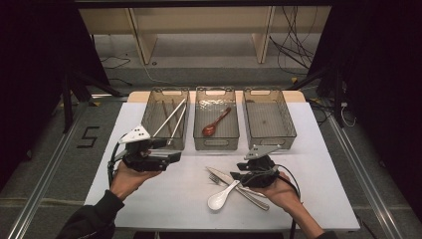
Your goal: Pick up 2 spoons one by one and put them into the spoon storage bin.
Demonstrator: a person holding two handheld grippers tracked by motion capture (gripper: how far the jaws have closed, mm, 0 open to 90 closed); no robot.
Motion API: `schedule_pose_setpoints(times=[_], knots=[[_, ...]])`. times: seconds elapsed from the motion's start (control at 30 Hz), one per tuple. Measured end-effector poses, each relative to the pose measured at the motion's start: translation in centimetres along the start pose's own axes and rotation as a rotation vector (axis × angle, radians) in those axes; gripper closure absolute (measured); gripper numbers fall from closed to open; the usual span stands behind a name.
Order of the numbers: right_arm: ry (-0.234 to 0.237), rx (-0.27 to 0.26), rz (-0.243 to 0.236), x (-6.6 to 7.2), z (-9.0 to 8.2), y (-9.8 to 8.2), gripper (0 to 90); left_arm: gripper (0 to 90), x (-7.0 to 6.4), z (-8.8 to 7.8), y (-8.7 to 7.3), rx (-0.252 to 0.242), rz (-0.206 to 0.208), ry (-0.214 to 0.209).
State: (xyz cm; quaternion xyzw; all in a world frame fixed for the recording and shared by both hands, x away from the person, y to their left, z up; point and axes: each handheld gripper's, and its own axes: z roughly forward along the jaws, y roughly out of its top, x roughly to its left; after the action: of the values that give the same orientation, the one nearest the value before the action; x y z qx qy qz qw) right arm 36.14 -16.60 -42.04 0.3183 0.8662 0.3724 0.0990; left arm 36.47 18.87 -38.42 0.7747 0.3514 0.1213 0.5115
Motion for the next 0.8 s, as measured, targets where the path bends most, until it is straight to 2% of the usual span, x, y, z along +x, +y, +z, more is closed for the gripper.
schedule_pose_setpoints(times=[0.2, 0.37, 0.57, 0.8], knots=[[-0.005, 0.03, -0.003, -0.4, 1.1, 0.1, 75.1, 21.8, -0.3, -1.0, -1.0, 0.009, 0.03, 0.018], [-0.008, 0.056, -0.01, -0.6, 1.8, 0.0, 83.1, 21.8, -0.1, -0.9, -1.9, 0.033, 0.009, 0.017], [-0.012, 0.091, -0.017, -1.0, 2.7, -0.2, 87.1, 21.4, 0.1, -1.2, -2.6, 0.035, -0.009, 0.019], [-0.018, 0.135, -0.021, -1.4, 3.8, -0.3, 88.8, 20.4, 0.1, -1.0, -3.0, 0.049, 0.003, 0.023]])
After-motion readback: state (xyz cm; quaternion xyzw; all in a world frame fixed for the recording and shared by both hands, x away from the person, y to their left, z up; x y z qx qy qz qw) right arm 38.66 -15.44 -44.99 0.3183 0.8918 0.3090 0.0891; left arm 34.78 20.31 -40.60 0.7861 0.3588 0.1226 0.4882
